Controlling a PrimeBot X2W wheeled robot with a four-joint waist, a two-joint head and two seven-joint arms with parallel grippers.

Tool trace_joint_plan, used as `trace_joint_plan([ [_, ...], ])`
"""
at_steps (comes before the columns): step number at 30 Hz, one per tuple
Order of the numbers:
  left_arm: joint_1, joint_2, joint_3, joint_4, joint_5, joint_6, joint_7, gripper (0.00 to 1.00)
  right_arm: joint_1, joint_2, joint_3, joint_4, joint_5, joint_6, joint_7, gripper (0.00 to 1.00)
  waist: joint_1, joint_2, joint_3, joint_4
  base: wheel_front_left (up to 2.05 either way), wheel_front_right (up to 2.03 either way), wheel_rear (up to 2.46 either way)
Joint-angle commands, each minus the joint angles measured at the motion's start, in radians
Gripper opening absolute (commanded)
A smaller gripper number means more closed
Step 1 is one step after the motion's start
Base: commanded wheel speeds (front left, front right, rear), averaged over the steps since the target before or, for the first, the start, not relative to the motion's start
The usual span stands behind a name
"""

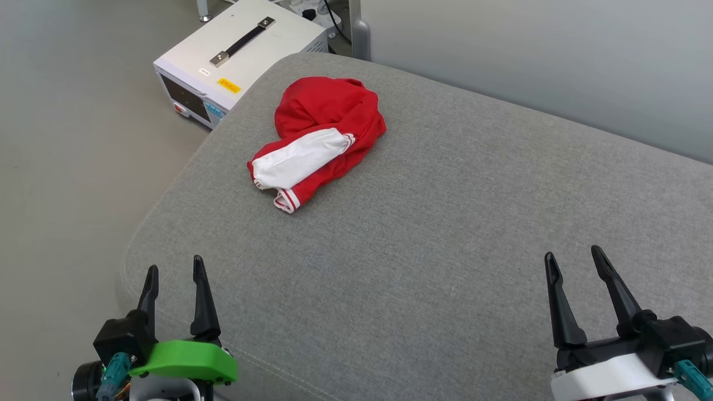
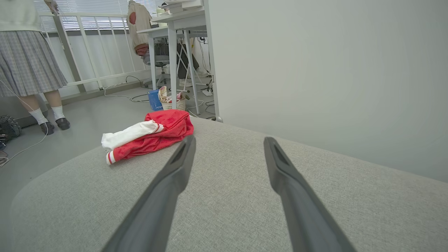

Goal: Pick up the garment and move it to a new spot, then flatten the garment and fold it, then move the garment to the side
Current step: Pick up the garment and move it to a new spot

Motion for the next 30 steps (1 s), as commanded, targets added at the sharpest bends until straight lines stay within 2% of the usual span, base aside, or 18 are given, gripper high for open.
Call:
trace_joint_plan([
  [1,-0.011,-0.002,0.004,0.003,-0.009,-0.005,-0.006,1.0,-0.016,-0.001,0.003,-0.004,-0.006,-0.001,-0.006,1.0,0.0,0.0,0.004,-0.003,0.0,0.0,0.0],
  [4,-0.033,-0.002,0.015,0.008,-0.014,-0.026,-0.006,1.0,-0.024,-0.001,0.007,-0.006,-0.013,-0.001,-0.006,1.0,0.0,0.0,0.017,-0.014,0.0,0.0,0.0],
  [10,-0.184,0.016,0.089,0.03,-0.015,-0.111,-0.006,1.0,-0.057,-0.001,0.014,-0.022,-0.046,-0.001,-0.006,1.0,0.0,0.0,0.075,-0.055,0.0,0.0,0.0],
  [13,-0.298,0.07,0.109,0.052,-0.006,-0.136,-0.006,1.0,-0.086,-0.008,0.018,-0.033,-0.061,-0.001,-0.006,1.0,0.0,0.0,0.122,-0.089,0.0,0.0,0.0],
  [18,-0.478,0.141,0.128,0.074,-0.034,-0.148,-0.006,1.0,-0.14,-0.031,0.022,-0.06,-0.07,-0.001,-0.006,1.0,0.0,0.0,0.205,-0.139,0.0,0.0,0.0],
  [21,-0.581,0.189,0.104,0.107,-0.054,-0.151,-0.006,1.0,-0.167,-0.038,0.021,-0.081,-0.073,-0.001,-0.006,1.0,0.0,0.0,0.254,-0.165,0.0,0.0,0.0],
  [24,-0.677,0.256,0.037,0.158,-0.095,-0.152,0.001,1.0,-0.191,-0.044,0.032,-0.098,-0.076,-0.001,-0.006,1.0,0.0,0.0,0.294,-0.188,0.0,0.0,0.0],
  [30,-0.842,0.387,-0.112,0.247,-0.222,-0.152,0.125,1.0,-0.24,-0.054,0.058,-0.133,-0.087,-0.001,-0.006,1.0,0.0,0.0,0.354,-0.232,0.0,0.0,0.0],
])
